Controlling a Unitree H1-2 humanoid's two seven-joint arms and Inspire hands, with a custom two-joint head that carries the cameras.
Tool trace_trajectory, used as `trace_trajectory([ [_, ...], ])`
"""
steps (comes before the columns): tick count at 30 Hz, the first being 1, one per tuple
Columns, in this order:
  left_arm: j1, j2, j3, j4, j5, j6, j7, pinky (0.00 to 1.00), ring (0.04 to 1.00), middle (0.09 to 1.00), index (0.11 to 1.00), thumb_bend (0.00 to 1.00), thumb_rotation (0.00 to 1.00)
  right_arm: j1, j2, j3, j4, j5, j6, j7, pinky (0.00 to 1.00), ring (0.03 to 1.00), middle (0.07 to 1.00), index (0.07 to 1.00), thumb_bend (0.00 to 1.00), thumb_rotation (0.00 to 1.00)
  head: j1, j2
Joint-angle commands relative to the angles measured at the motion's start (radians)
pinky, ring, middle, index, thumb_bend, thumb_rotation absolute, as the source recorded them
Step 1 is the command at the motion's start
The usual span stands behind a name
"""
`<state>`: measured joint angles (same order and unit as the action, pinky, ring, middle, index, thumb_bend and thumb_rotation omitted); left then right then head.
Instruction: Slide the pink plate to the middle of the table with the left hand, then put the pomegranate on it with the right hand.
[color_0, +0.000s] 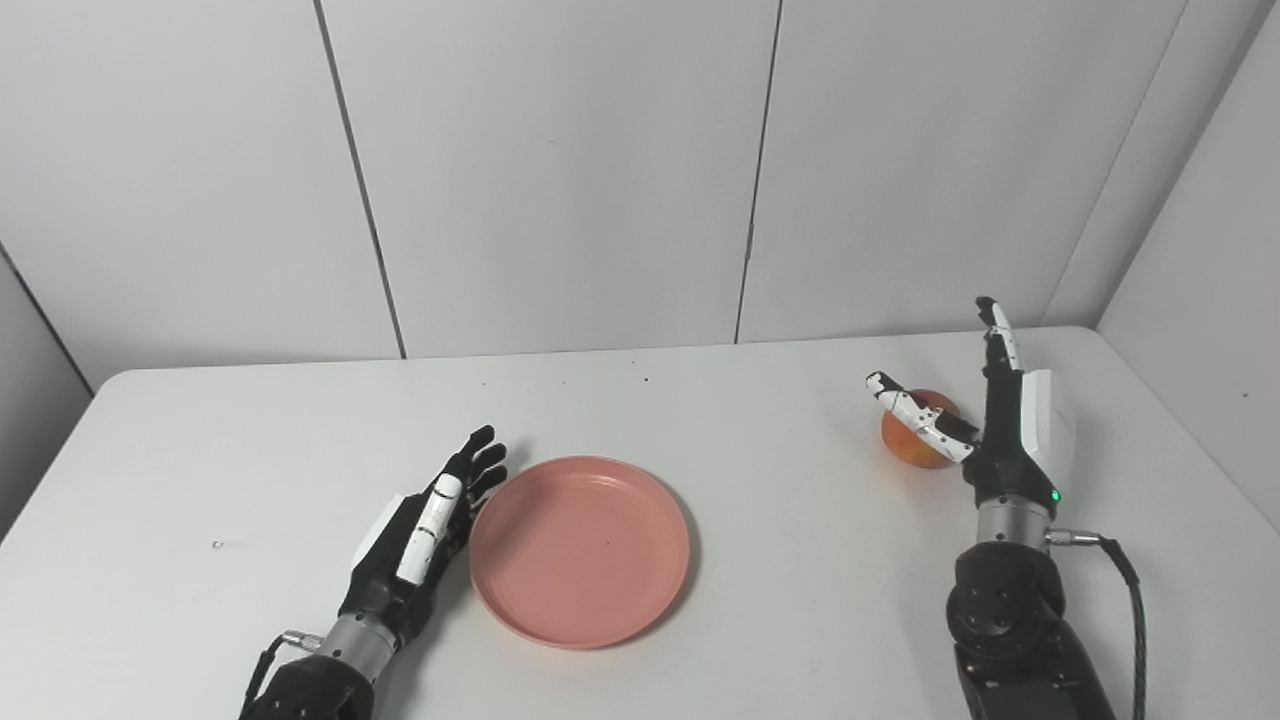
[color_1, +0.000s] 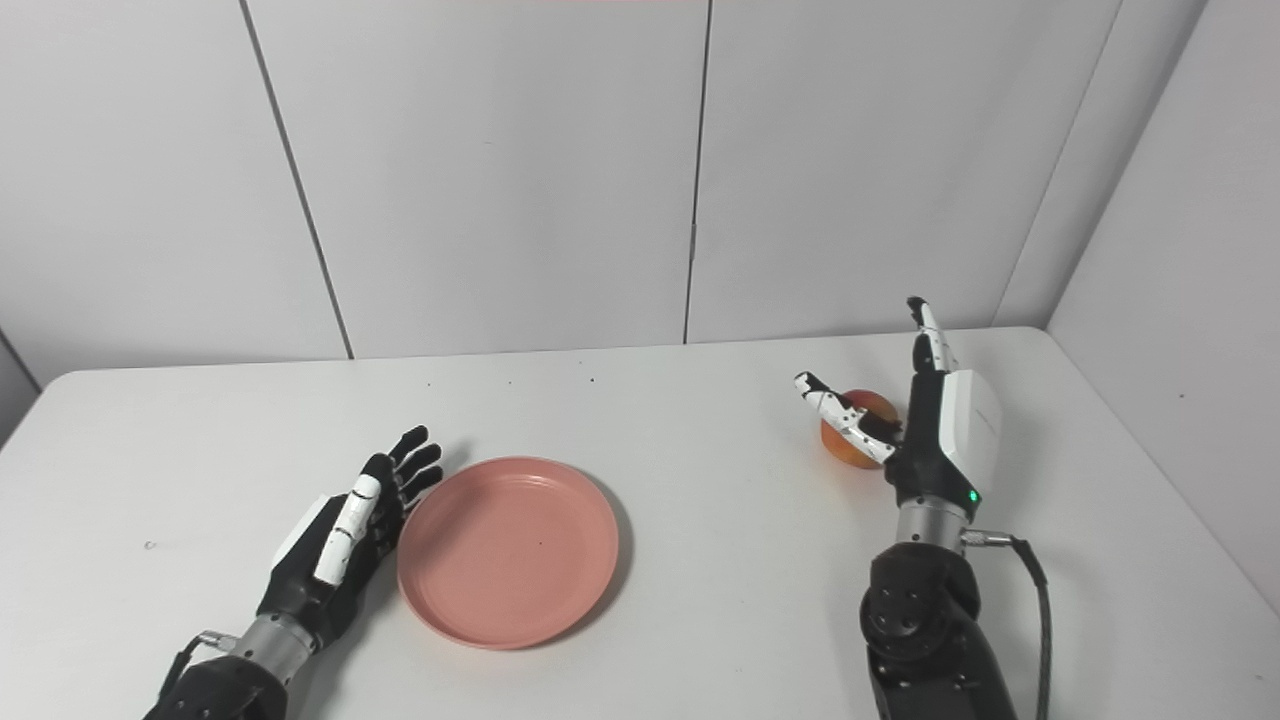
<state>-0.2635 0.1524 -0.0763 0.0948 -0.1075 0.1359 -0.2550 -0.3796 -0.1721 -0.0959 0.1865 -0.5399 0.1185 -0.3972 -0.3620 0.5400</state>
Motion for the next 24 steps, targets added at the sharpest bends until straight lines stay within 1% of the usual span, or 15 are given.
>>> trace_trajectory([
  [1, -0.015, 0.009, -0.002, 0.007, 0.004, -0.016, -0.012, 0.94, 0.96, 0.968, 0.972, 0.58, 1.0, -0.051, -0.027, 0.0, 0.001, 0.0, 0.001, -0.009, 0.79, 0.892, 0.919, 0.912, 0.78, 0.52, 0.001, -0.002],
  [4, -0.015, 0.013, -0.007, 0.008, 0.011, -0.024, -0.013, 0.93, 0.957, 0.967, 0.972, 0.58, 1.0, -0.058, -0.034, 0.006, 0.032, 0.001, 0.01, -0.003, 0.78, 0.888, 0.914, 0.913, 0.78, 0.52, -0.001, -0.003],
  [6, -0.012, 0.013, -0.006, -0.002, 0.009, -0.012, -0.009, 0.93, 0.954, 0.964, 0.97, 0.57, 1.0, -0.061, -0.036, 0.009, 0.047, 0.001, 0.024, 0.002, 0.77, 0.884, 0.911, 0.913, 0.79, 0.52, -0.002, -0.003],
  [12, -0.012, 0.016, -0.006, -0.004, 0.003, -0.018, -0.014, 0.94, 0.959, 0.967, 0.974, 0.57, 1.0, -0.065, -0.043, 0.018, 0.075, 0.006, 0.03, -0.002, 0.76, 0.878, 0.911, 0.908, 0.81, 0.55, -0.005, 0.001],
  [17, -0.013, 0.013, -0.008, 0.002, 0.004, -0.022, -0.013, 0.94, 0.959, 0.969, 0.974, 0.57, 1.0, -0.075, -0.052, 0.028, 0.111, 0.008, 0.025, -0.005, 0.77, 0.882, 0.906, 0.906, 0.81, 0.52, -0.004, 0.0],
  [20, -0.011, 0.012, -0.005, -0.001, 0.002, -0.011, -0.01, 0.94, 0.96, 0.968, 0.975, 0.57, 1.0, -0.082, -0.052, 0.031, 0.136, 0.01, 0.03, -0.008, 0.77, 0.881, 0.902, 0.902, 0.82, 0.51, -0.005, 0.003],
  [24, -0.01, 0.013, -0.006, -0.005, 0.003, -0.012, -0.011, 0.94, 0.959, 0.968, 0.972, 0.58, 1.0, -0.091, -0.052, 0.029, 0.171, 0.022, 0.023, -0.013, 0.75, 0.87, 0.898, 0.896, 0.84, 0.49, -0.005, 0.004],
])
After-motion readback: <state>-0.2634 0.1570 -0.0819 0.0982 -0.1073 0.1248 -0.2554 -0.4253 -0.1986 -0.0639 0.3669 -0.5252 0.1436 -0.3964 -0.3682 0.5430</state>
